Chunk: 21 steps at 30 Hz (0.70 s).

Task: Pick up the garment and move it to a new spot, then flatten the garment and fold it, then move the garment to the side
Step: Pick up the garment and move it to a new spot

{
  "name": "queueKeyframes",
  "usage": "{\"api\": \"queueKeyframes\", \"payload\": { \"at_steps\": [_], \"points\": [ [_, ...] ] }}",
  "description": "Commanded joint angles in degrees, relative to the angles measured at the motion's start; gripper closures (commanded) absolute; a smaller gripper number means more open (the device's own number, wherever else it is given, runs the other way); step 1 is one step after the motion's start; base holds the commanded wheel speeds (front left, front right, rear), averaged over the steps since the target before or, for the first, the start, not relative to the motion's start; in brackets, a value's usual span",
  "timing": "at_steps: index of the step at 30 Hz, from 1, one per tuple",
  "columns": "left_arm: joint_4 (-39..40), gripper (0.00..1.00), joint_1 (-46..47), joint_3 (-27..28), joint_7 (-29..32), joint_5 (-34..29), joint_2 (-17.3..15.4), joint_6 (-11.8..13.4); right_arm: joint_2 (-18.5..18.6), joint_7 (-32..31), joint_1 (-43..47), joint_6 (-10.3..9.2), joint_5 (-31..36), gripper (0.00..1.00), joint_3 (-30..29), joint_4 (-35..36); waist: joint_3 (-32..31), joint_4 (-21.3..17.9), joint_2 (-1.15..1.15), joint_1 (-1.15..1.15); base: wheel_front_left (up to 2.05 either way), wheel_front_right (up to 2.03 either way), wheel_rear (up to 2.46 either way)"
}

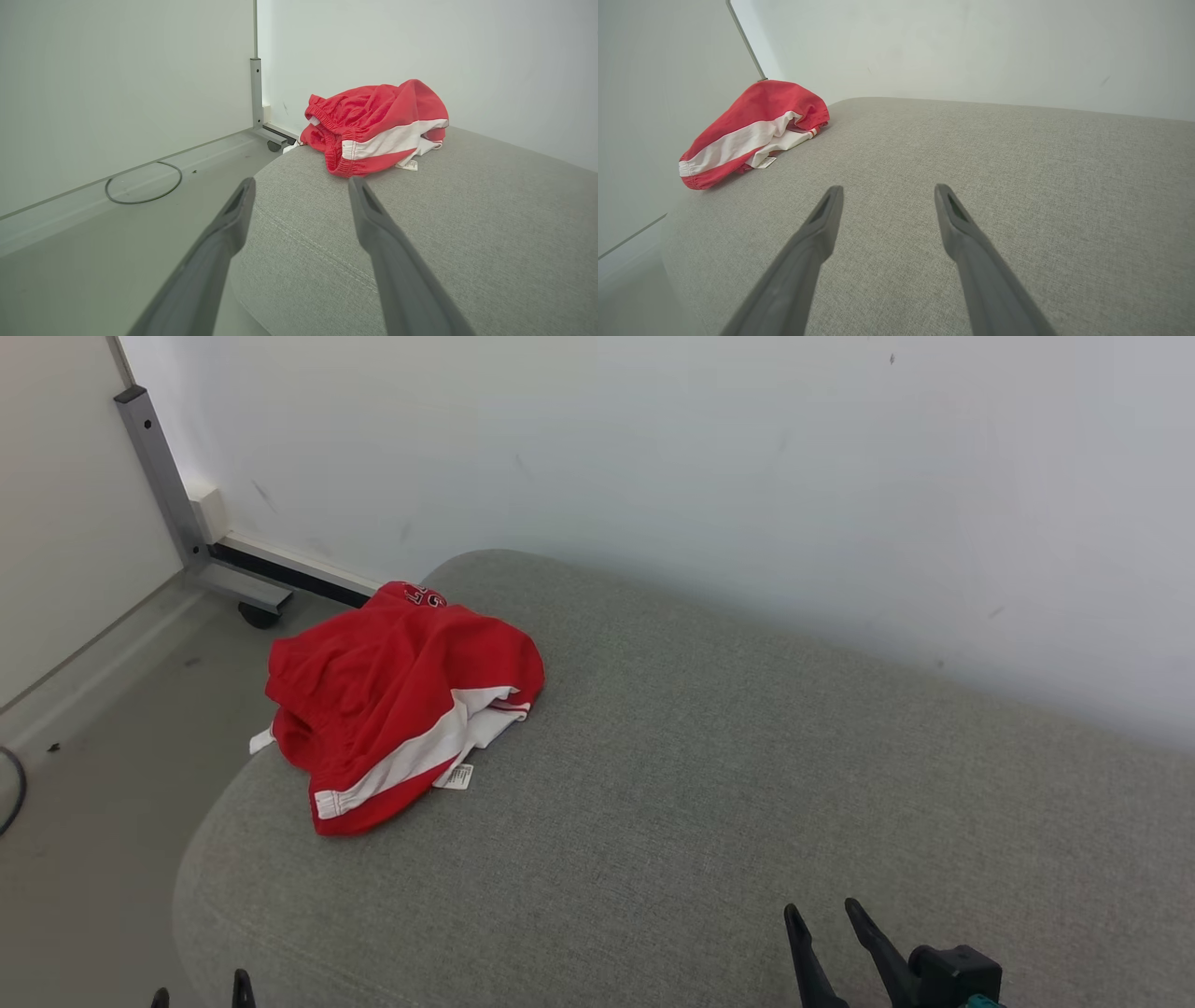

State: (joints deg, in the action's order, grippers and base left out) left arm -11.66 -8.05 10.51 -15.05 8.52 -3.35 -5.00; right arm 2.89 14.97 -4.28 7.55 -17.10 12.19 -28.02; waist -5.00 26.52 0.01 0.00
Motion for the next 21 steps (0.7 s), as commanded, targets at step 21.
{"api": "queueKeyframes", "payload": {
  "at_steps": [21],
  "points": [
    [-20.0,0.0,19.8,-2.3,7.3,4.0,-1.3,-0.9,0.0,0.3,5.4,-0.12,0.9,0.0,-2.5,1.4,-0.3,-0.8,-0.01,0.0,0.0,0.0,0.0]
  ]
}}
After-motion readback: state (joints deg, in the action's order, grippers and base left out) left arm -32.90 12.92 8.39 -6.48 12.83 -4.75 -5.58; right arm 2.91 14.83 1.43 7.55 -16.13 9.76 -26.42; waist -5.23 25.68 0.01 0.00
